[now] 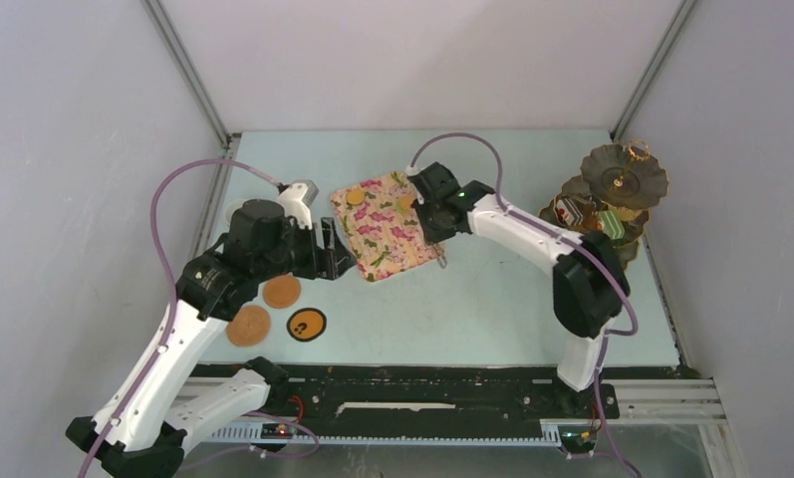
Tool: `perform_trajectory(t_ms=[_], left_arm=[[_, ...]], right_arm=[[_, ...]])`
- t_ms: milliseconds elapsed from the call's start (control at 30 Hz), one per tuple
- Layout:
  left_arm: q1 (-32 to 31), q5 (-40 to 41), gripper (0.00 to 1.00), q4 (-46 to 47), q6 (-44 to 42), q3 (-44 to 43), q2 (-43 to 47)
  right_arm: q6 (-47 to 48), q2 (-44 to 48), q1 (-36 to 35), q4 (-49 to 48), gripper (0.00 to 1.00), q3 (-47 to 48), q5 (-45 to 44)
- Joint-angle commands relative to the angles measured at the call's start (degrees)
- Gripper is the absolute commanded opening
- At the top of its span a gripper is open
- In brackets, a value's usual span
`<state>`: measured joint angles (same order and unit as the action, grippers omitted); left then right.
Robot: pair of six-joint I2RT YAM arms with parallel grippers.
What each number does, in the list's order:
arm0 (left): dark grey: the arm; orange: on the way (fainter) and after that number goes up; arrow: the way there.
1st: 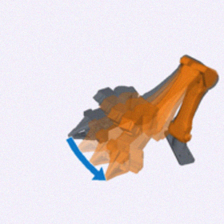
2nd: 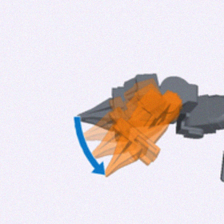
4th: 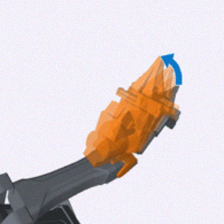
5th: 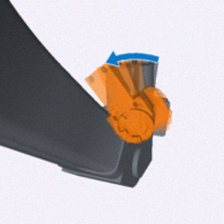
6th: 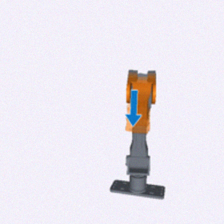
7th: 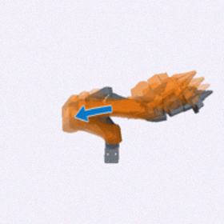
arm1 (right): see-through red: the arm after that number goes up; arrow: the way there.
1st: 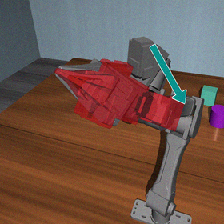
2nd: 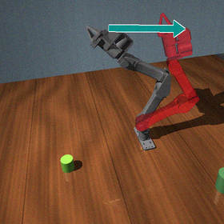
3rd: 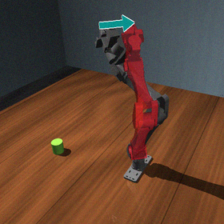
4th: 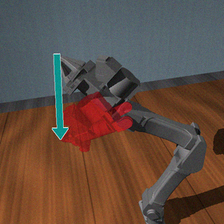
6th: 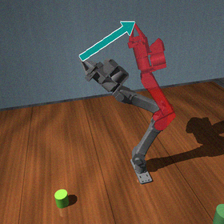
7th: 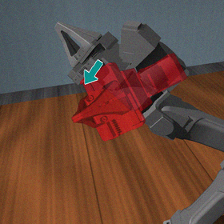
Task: Serve the afternoon tea
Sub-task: Place the desert on the desert table.
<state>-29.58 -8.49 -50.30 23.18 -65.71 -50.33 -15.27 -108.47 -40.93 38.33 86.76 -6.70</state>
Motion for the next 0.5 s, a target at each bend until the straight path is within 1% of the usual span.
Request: perform_trajectory(t_ms=[0, 67, 133, 200, 267, 300, 367, 400, 467], left_arm=[[-0.63, 1.21, 0.74, 1.00, -2.19, -2.58, 1.34], [-0.74, 1.96, 0.74, 0.71, -2.85, -2.70, 1.60], [-0.89, 2.84, 0.75, 0.40, -3.49, -2.87, 1.85], [-1.36, 3.56, 0.75, 0.15, -4.23, -3.21, 1.94], [-1.97, 4.39, 0.75, 0.00, -4.89, -3.66, 1.83], [-2.19, 4.44, 0.75, 0.09, -4.90, -3.71, 1.86], [-2.40, 3.87, 0.75, 0.52, -4.54, -3.60, 1.79], [-2.53, 3.34, 0.75, 0.84, -4.28, -3.49, 1.76], [-2.98, 2.79, 0.75, 1.09, -4.03, -3.33, 1.68]], right_arm=[[-1.30, 12.34, 4.05, 3.90, 0.00, -1.35, 5.48], [-1.73, 19.95, 7.03, 6.63, 0.00, -4.24, 7.66], [-3.69, 27.87, 12.37, 11.40, 0.00, -7.34, 10.32], [-6.05, 34.49, 20.24, 17.33, 0.00, -8.47, 14.72], [-6.64, 40.35, 29.43, 22.53, 0.00, -8.37, 21.58], [-6.45, 42.99, 33.77, 24.12, 0.00, -8.40, 24.80], [-5.61, 47.21, 39.83, 26.27, 0.00, -8.17, 29.75], [-5.55, 48.98, 43.98, 27.30, 0.00, -7.99, 30.78], [-5.69, 50.55, 48.94, 28.64, 0.00, -7.85, 31.94]])
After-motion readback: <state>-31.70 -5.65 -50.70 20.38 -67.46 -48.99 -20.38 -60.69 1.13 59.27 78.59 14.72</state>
